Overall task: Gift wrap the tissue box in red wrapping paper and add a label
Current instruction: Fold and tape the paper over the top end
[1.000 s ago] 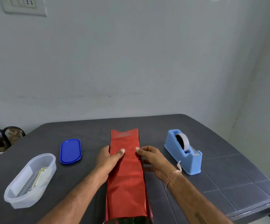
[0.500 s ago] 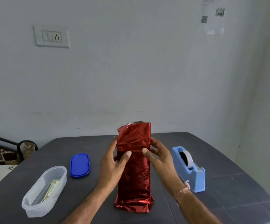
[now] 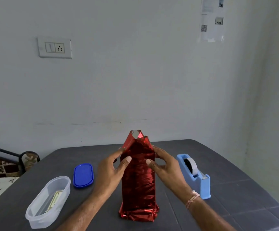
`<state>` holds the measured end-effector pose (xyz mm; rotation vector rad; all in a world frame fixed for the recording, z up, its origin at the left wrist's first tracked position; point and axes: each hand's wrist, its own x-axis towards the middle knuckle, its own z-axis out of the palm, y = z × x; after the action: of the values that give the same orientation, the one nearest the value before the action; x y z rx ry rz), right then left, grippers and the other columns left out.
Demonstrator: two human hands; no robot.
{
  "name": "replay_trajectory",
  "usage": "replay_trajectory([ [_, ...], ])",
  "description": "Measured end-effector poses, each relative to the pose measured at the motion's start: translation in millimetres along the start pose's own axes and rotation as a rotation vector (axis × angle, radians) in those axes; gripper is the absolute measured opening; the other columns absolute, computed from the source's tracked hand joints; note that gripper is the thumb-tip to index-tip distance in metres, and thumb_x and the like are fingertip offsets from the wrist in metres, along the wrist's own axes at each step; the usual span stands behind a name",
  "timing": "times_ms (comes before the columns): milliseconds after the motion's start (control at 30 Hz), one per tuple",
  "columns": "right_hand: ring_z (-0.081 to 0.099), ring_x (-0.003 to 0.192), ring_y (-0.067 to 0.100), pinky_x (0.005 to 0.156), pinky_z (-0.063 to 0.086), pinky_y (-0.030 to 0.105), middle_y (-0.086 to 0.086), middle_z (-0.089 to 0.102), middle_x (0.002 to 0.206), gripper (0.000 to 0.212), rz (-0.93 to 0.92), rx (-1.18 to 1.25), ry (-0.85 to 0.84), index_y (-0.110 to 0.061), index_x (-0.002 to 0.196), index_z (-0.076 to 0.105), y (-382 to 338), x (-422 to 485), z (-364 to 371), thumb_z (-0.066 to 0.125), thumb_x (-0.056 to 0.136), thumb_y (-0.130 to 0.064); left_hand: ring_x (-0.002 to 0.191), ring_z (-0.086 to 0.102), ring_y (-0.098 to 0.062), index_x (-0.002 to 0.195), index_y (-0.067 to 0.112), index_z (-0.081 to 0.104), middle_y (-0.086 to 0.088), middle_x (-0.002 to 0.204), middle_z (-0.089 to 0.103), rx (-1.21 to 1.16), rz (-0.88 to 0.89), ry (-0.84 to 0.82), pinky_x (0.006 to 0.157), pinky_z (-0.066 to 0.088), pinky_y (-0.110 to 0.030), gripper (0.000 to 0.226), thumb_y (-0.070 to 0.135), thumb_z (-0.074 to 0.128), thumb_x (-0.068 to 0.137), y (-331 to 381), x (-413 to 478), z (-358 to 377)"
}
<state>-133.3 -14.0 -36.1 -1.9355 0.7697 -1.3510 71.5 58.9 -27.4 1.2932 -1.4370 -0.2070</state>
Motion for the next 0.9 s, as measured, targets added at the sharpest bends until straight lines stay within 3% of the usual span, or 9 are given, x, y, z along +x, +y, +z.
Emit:
replay_trajectory([
  [133, 0.058, 0.127, -0.001, 0.088, 0.062, 0.031, -0.023, 0.052, 0.15, 0.057, -0.066, -0.203, -0.049, -0.042, 0.144, 0.055, 2, 2, -8, 0.07, 0.091, -0.055, 0.121, 0.05, 0.022, 0.129, 0.025, 0.07, 0.017, 0.13, 0.066, 0.078, 0.099, -0.044, 0.101, 0.036, 0.001, 0.047, 0.049, 0.065, 0.09, -4, 3, -2],
  [267, 0.047, 0.134, -0.004, 0.09, 0.056, 0.019, -0.033, 0.041, 0.152, 0.059, -0.172, -0.44, -0.127, -0.051, 0.148, 0.044, 2, 1, -20, 0.063, 0.093, -0.061, 0.126, 0.056, 0.005, 0.127, 0.032, 0.071, 0.019, 0.131, 0.066, 0.174, 0.165, -0.115, 0.107, 0.048, -0.024, 0.052, 0.066, 0.054, 0.092, -13, 6, -6],
  [333, 0.047, 0.134, -0.003, 0.088, 0.055, 0.016, -0.033, 0.041, 0.153, 0.058, -0.199, -0.477, -0.152, -0.051, 0.148, 0.045, -2, 0, -26, 0.059, 0.093, -0.065, 0.128, 0.052, 0.009, 0.13, 0.038, 0.068, 0.032, 0.129, 0.061, 0.184, 0.169, -0.165, 0.109, 0.045, -0.026, 0.05, 0.067, 0.055, 0.091, -13, 8, -10],
  [400, 0.048, 0.135, -0.003, 0.089, 0.057, 0.02, -0.029, 0.043, 0.154, 0.057, -0.198, -0.435, -0.186, -0.049, 0.145, 0.05, -6, 1, -30, 0.053, 0.092, -0.071, 0.127, 0.05, 0.015, 0.13, 0.051, 0.063, 0.046, 0.123, 0.057, 0.182, 0.178, -0.205, 0.107, 0.042, -0.019, 0.049, 0.074, 0.053, 0.088, -9, 9, -16],
  [467, 0.049, 0.135, -0.005, 0.091, 0.057, 0.022, -0.025, 0.046, 0.153, 0.056, -0.14, -0.333, -0.222, -0.047, 0.141, 0.057, -12, 1, -33, 0.048, 0.092, -0.073, 0.124, 0.056, 0.01, 0.127, 0.062, 0.058, 0.046, 0.122, 0.059, 0.164, 0.143, -0.224, 0.105, 0.044, -0.02, 0.049, 0.083, 0.046, 0.085, -6, 10, -19],
  [567, 0.049, 0.135, -0.006, 0.1, 0.051, 0.02, -0.025, 0.05, 0.15, 0.061, -0.028, -0.137, -0.266, -0.044, 0.132, 0.066, -20, 1, -34, 0.044, 0.089, -0.079, 0.123, 0.058, 0.005, 0.121, 0.056, 0.064, 0.032, 0.126, 0.065, 0.119, 0.081, -0.237, 0.106, 0.047, -0.027, 0.058, 0.09, 0.041, 0.081, -6, 13, -20],
  [667, 0.052, 0.133, -0.003, 0.108, 0.049, 0.037, -0.026, 0.056, 0.144, 0.067, 0.012, -0.083, -0.249, -0.041, 0.126, 0.071, -22, 4, -31, 0.041, 0.085, -0.085, 0.122, 0.053, 0.015, 0.122, 0.05, 0.068, 0.031, 0.127, 0.065, 0.105, 0.072, -0.255, 0.104, 0.04, -0.016, 0.062, 0.089, 0.043, 0.08, 0, 16, -22],
  [767, 0.052, 0.133, -0.001, 0.107, 0.049, 0.04, -0.029, 0.058, 0.14, 0.063, -0.006, -0.145, -0.24, -0.046, 0.122, 0.072, -24, 7, -29, 0.038, 0.087, -0.085, 0.121, 0.046, 0.026, 0.124, 0.045, 0.067, 0.039, 0.125, 0.059, 0.145, 0.104, -0.312, 0.101, 0.032, -0.006, 0.049, 0.072, 0.052, 0.087, 4, 19, -23],
  [900, 0.041, 0.138, -0.003, 0.106, 0.04, 0.03, -0.031, 0.059, 0.138, 0.05, -0.037, -0.204, -0.276, -0.048, 0.119, 0.073, -25, 10, -31, 0.036, 0.094, -0.071, 0.128, 0.04, 0.024, 0.125, 0.045, 0.069, 0.039, 0.133, 0.053, 0.283, 0.215, -0.39, 0.108, 0.033, -0.015, 0.06, 0.083, 0.045, 0.085, 2, 20, -24],
])
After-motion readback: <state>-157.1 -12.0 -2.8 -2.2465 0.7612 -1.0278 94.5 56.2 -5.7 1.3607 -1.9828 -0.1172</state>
